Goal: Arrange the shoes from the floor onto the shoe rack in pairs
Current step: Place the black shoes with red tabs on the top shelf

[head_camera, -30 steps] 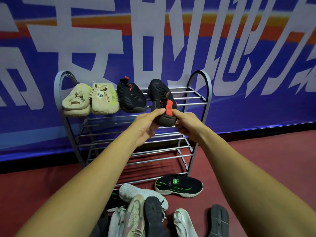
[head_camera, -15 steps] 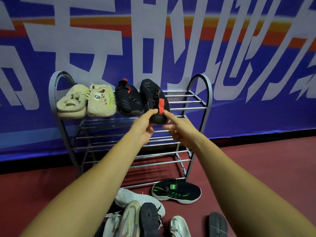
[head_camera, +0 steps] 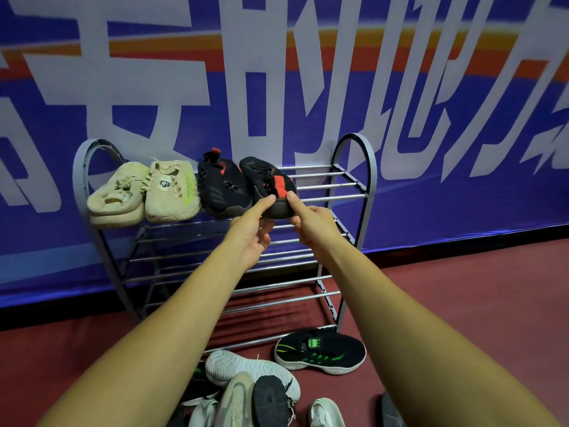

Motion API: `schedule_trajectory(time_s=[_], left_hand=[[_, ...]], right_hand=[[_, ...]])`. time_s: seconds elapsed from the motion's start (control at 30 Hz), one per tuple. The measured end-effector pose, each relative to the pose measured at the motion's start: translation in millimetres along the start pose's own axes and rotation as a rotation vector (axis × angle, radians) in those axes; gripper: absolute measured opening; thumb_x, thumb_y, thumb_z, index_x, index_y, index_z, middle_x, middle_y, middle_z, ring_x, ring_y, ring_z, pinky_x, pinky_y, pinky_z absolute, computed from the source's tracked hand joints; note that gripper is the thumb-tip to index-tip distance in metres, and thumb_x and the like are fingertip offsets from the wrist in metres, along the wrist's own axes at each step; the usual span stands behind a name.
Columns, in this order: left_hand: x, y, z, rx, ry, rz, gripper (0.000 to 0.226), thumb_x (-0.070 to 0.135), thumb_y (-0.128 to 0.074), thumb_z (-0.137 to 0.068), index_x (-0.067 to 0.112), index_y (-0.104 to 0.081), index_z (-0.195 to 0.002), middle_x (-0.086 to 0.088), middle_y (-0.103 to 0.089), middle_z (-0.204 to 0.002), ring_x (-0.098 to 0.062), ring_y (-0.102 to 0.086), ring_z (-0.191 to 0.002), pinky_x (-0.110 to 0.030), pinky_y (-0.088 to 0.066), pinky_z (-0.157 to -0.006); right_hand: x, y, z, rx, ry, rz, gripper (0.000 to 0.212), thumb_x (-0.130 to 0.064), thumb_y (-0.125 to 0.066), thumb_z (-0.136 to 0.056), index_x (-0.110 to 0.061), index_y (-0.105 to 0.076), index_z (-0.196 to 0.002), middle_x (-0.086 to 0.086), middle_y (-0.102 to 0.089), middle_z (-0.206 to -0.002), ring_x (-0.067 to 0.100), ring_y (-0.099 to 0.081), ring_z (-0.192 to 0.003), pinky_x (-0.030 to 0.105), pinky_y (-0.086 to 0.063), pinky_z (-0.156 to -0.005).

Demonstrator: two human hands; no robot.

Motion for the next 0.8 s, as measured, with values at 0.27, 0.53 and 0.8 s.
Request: schedule_trajectory(time_s=[0.27, 0.53, 0.8], left_hand=[[0, -1, 5, -0.018, 0.038, 0.080, 0.030, 0.028, -0.080, -0.080, 0.021, -0.066, -0.107, -0.001, -0.074, -0.105, -0.006, -0.064, -0.091, -0.020, -0.036, -0.058], [-2, -4, 7, -0.025, 0.053, 0.134, 0.020, 0.024, -0.076, -0.084, 0.020, -0.065, -0.100, 0.002, -0.072, -0.092, -0.005, -0.062, -0.085, -0.020, -0.036, -0.060], [0, 0, -1, -0.021, 0.056, 0.090, 0.030, 0.029, -0.082, -0.079, 0.021, -0.066, -0.103, -0.001, -0.072, -0.102, -0.006, -0.062, -0.088, -0.021, -0.035, -0.061]], right_hand=[[-11, 8, 13, -0.022, 0.004, 0.102, 0.051, -0.050, -0.064, -0.093, 0.001, -0.070, -0.097, -0.001, -0.049, -0.065, 0.008, -0.032, -0.049, 0.022, -0.027, -0.046], [-9, 3, 22, 0.015, -0.048, 0.053, 0.043, -0.038, -0.064, -0.096, 0.003, -0.070, -0.109, -0.012, -0.060, -0.054, 0.008, -0.034, -0.050, 0.020, -0.030, -0.045], [-9, 2, 12, 0.052, -0.011, 0.064, 0.044, -0.041, -0.062, -0.097, 0.001, -0.071, -0.108, 0.001, -0.064, -0.077, 0.010, -0.042, -0.059, 0.022, -0.034, -0.051]])
Point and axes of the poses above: each hand's wrist, its own z-axis away from the middle knuckle, its own y-axis out of the back of the hand, x = y × z, the point moved 2 cm from there along -z, towards the middle knuckle
